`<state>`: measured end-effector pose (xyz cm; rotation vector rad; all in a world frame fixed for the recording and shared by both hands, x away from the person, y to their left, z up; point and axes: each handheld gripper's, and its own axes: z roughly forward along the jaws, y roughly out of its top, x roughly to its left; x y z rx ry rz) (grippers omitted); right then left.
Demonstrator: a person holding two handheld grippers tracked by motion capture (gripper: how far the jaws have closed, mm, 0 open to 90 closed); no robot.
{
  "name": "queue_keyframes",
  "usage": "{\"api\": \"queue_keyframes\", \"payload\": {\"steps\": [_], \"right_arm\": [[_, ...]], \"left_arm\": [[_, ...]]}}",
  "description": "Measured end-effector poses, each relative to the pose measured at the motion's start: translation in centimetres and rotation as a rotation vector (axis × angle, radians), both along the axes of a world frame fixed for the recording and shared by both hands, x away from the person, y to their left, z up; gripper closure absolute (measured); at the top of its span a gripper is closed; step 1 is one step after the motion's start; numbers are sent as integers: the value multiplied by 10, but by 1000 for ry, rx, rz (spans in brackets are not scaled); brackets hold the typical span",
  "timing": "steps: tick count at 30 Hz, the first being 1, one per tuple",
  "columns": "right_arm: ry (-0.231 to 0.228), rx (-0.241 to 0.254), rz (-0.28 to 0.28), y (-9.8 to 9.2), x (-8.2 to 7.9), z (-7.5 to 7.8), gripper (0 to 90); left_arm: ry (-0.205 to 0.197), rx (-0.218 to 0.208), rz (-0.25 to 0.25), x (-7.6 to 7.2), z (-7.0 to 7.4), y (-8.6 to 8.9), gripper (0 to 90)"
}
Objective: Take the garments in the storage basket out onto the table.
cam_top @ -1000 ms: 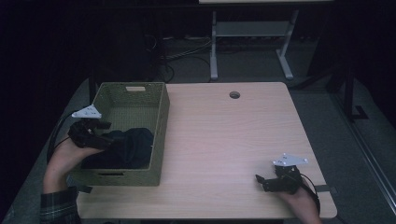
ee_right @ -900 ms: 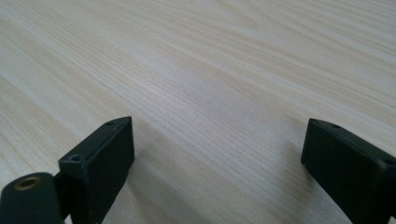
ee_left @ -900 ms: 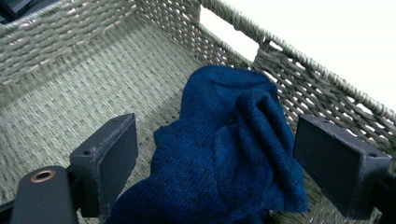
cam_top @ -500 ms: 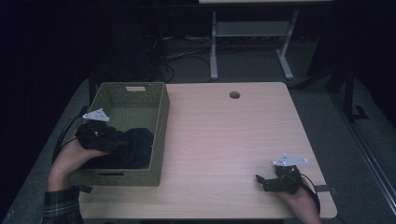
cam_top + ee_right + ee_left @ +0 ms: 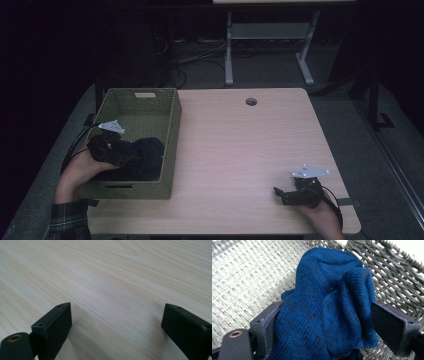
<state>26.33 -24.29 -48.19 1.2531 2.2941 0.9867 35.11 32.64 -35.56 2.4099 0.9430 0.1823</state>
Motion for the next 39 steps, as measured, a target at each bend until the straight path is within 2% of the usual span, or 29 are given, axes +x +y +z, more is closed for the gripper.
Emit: {"api": "queue_keyframes", "payload": {"steps": [1,8,9,11,14,20,23,29,31,36,38,39], "right_arm": [[0,1,0,0,0,0,93],[0,1,0,0,0,0,93],[0,1,0,0,0,0,92],[0,1,0,0,0,0,93],[0,0,0,0,0,0,93],[0,1,-1,0,0,0,93],[1,1,-1,0,0,0,93],[0,1,0,0,0,0,93],[1,1,-1,0,0,0,93],[1,2,0,0,0,0,92],[1,2,0,0,0,0,93],[1,2,0,0,0,0,93]], "left_arm": [[17,-5,-4,1,-2,0,226],[31,5,-10,2,-2,4,452],[34,0,-10,2,-2,5,452],[41,6,-18,3,-2,6,566],[41,5,-15,3,-2,7,642],[47,-29,18,5,1,10,676],[33,-54,35,3,5,11,681],[19,-72,48,1,11,13,691],[-4,-92,64,0,16,16,694],[-25,-114,99,-2,21,19,694],[-52,-129,124,-3,24,21,694],[-52,-129,124,-3,24,21,694]]}}
